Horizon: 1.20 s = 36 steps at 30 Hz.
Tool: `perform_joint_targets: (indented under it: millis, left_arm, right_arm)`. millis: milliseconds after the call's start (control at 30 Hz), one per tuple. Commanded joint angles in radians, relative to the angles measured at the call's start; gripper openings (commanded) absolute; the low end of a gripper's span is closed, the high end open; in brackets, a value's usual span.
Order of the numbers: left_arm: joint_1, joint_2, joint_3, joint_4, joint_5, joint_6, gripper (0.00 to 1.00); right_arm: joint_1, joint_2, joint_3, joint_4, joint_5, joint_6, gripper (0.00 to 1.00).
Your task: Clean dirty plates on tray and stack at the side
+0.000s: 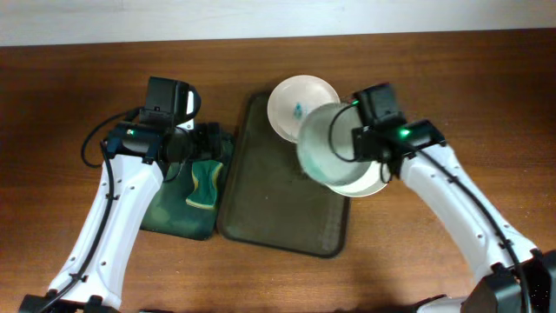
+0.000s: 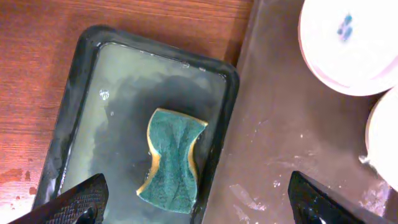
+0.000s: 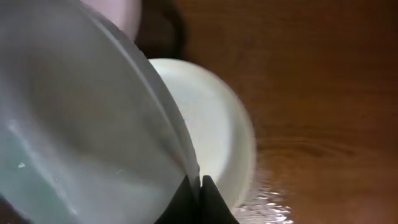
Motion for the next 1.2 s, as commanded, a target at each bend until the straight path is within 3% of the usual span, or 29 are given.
perform_joint_targets:
  millis: [0,67,133,233,467,700,1067,1167]
  left_arm:
    - [0.006,-0.013,0.014,-0.002,0.008,0.002,0.92]
    - [0.006,-0.013,0.014,-0.002,0.008,0.002,0.93]
    - [0.006,-0.013,0.014,-0.002,0.007,0.002,0.94]
    - [0.006,-0.013,0.014,-0.009,0.007,0.002,0.95]
    - [0.006,-0.013,0.014,-0.01,0.008,0.002,0.96]
    - [0.006,-0.013,0.014,-0.018,0.008,0.002,0.96]
    - [0.006,-0.013,0.014,-0.026,0.008,0.002,0.97]
    - [0.006,-0.013,0.014,-0.027,0.008,0.001,0.97]
  right_arm:
    - [-0.124,-0.026,0.02,0.026,0.045,-0.003,0.04]
    - [-0.164,-0.026,0.02,0.066,0.158,-0.006,0.04]
    - [-0.113,-0.026,0.02,0.066,0.279,-0.006,0.04]
    - [0.068,-0.026,0.02,0.064,0.714,-0.006,0.04]
    - [0.349,-0.026,0.02,0.048,1.023,-0.01,0.04]
    - [0.405,-0.026,0.02,0.034,1.062,-0.009,0.04]
    - [0.378,-0.034,0.021,0.056,0.883,-0.084,0.04]
    - [0.371,-0.038,0.021,0.06,0.911,-0.087,0.04]
